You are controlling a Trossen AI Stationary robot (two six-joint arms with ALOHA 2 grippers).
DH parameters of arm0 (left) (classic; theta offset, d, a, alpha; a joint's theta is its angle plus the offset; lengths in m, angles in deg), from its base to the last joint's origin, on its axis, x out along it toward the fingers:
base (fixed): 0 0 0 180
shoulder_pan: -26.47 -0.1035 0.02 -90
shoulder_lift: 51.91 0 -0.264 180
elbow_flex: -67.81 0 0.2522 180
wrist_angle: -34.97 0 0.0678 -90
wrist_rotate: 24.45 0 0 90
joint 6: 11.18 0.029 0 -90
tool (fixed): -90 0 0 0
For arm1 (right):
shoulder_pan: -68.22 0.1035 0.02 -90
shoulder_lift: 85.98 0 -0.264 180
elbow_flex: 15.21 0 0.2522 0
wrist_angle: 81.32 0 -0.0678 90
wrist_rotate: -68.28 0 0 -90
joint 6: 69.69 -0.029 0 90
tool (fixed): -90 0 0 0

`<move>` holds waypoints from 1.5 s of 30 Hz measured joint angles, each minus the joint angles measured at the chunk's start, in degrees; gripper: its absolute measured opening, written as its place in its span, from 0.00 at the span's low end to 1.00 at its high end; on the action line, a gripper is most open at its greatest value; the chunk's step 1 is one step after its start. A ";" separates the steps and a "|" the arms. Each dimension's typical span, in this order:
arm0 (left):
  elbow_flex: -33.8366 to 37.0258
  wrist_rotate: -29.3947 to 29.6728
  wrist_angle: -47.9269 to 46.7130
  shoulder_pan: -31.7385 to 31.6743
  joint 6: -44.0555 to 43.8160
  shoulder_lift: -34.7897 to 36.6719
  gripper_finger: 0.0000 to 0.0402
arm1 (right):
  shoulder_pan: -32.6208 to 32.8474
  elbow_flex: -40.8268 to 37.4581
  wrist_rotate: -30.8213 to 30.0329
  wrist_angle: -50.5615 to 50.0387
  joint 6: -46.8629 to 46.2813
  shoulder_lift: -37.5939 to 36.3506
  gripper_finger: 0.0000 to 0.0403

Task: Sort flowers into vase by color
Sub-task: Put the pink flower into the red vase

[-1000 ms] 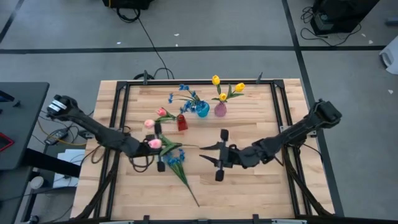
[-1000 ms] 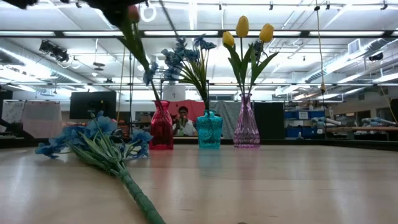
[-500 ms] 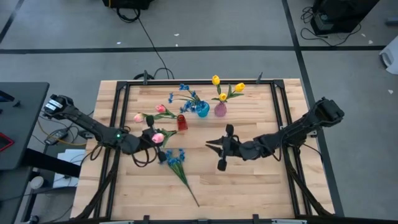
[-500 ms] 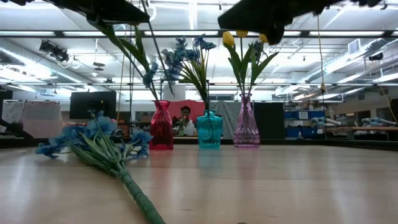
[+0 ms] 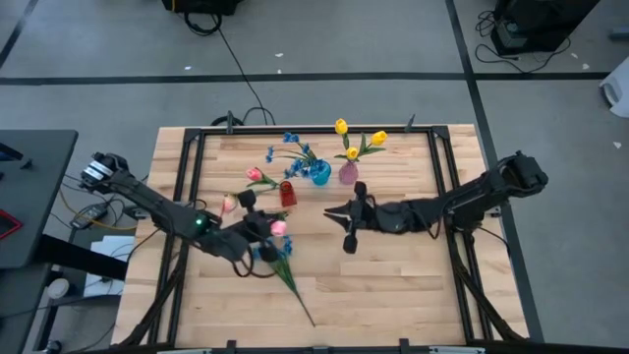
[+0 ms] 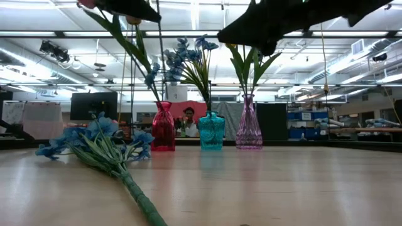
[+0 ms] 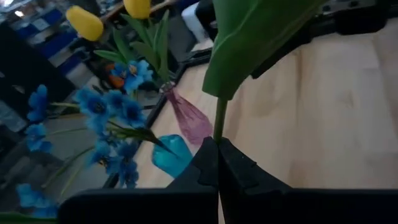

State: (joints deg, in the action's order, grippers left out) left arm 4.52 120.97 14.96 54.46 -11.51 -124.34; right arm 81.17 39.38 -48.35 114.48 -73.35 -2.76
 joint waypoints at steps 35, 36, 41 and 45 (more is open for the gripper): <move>-4.38 6.57 0.59 -6.37 -3.09 -3.10 0.00 | -24.78 -12.48 19.54 11.94 8.49 -15.64 0.12; -4.38 6.60 0.44 -6.60 -3.09 -3.10 0.00 | -25.01 -12.48 20.58 11.94 8.32 -15.63 0.12; -4.36 6.47 -1.18 -7.89 -3.54 -3.29 0.00 | -25.19 -12.48 22.49 11.94 8.15 -15.63 0.12; -4.35 5.35 -5.04 -9.71 -7.53 -3.29 0.00 | -25.19 -12.48 22.90 11.93 8.13 -15.63 0.12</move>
State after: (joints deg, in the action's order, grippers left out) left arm 0.17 126.31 9.92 44.75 -19.04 -127.63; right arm 55.97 26.89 -25.45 126.42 -65.22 -18.39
